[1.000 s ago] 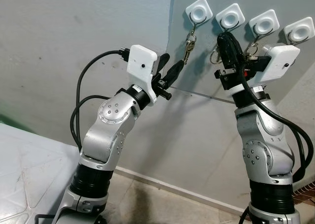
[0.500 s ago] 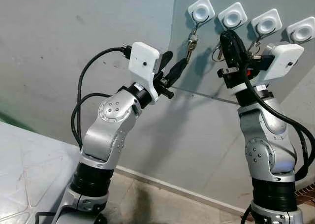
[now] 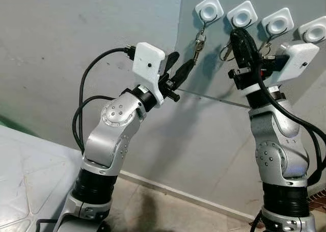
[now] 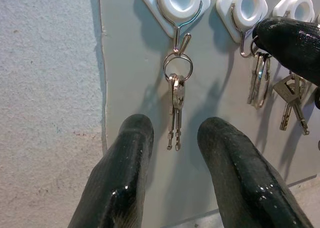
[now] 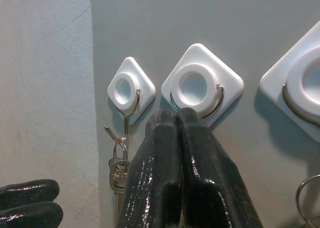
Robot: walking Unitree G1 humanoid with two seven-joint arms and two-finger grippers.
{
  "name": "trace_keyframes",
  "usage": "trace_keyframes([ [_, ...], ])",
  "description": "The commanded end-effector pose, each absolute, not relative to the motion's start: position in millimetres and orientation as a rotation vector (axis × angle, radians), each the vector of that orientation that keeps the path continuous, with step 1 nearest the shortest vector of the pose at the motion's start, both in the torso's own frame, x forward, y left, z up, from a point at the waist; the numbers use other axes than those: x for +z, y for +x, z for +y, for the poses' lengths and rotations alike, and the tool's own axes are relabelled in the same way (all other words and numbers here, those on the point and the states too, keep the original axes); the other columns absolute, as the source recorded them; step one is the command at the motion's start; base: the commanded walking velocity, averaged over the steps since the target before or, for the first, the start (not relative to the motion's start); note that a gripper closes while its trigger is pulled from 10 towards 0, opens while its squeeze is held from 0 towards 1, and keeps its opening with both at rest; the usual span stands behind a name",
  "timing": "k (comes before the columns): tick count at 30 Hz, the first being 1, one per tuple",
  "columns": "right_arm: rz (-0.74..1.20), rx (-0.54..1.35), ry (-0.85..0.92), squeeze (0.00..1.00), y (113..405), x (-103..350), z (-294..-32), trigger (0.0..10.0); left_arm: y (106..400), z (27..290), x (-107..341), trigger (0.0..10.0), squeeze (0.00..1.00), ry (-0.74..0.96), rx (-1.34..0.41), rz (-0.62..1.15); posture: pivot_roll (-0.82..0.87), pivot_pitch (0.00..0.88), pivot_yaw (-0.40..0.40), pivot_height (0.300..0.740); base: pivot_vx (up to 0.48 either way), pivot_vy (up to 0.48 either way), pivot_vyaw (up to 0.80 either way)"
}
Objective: Hang keys on a hook
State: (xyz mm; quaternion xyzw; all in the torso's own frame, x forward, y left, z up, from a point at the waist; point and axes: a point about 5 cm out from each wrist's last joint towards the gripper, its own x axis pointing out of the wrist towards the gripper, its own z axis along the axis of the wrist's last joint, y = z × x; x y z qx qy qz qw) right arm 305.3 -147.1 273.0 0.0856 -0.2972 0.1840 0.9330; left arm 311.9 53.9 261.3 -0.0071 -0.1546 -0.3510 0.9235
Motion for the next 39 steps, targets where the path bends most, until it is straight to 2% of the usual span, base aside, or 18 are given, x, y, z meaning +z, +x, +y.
trace_keyframes([
  [1, -0.631, 0.331, 0.176, 0.00, 301.7, 275.2, -157.5, 10.0, 309.2, 51.0, 266.9, 10.0, 0.00, -0.008, -0.736, -0.335, 0.11, 0.095, -0.034, 0.740, 0.000, 0.000, 0.00],
  [9, -0.592, 0.291, 0.166, 0.00, 294.0, 263.5, -168.8, 10.0, 309.1, 51.2, 267.7, 10.0, 0.00, -0.013, -0.740, -0.336, 0.11, 0.097, -0.032, 0.740, 0.000, 0.000, 0.00],
  [25, -0.529, 0.339, 0.151, 0.00, 289.5, 250.8, -163.8, 10.0, 309.0, 50.2, 267.9, 10.0, 0.00, -0.019, -0.741, -0.334, 0.11, 0.099, -0.029, 0.740, 0.000, 0.000, 0.00],
  [30, -0.507, 0.469, 0.243, 0.00, 286.0, 251.8, -150.9, 10.0, 308.8, 50.7, 268.1, 10.0, 0.00, -0.021, -0.737, -0.334, 0.11, 0.100, -0.030, 0.740, 0.000, 0.000, 0.00],
  [35, -0.503, 0.518, 0.301, 0.00, 282.9, 253.0, -147.8, 10.0, 308.5, 50.4, 268.2, 10.0, 0.00, -0.020, -0.736, -0.335, 0.11, 0.099, -0.035, 0.740, 0.000, 0.000, 0.00],
  [36, -0.499, 0.576, 0.372, 0.00, 279.0, 253.9, -145.2, 10.0, 308.4, 50.7, 268.4, 10.0, 0.00, -0.023, -0.735, -0.335, 0.11, 0.099, -0.036, 0.740, 0.000, 0.000, 0.00],
  [39, -0.500, 0.581, 0.374, 0.00, 278.1, 254.4, -145.3, 10.0, 308.4, 50.8, 268.4, 10.0, 0.00, -0.023, -0.734, -0.335, 0.11, 0.097, -0.036, 0.740, 0.000, 0.000, 0.00],
])
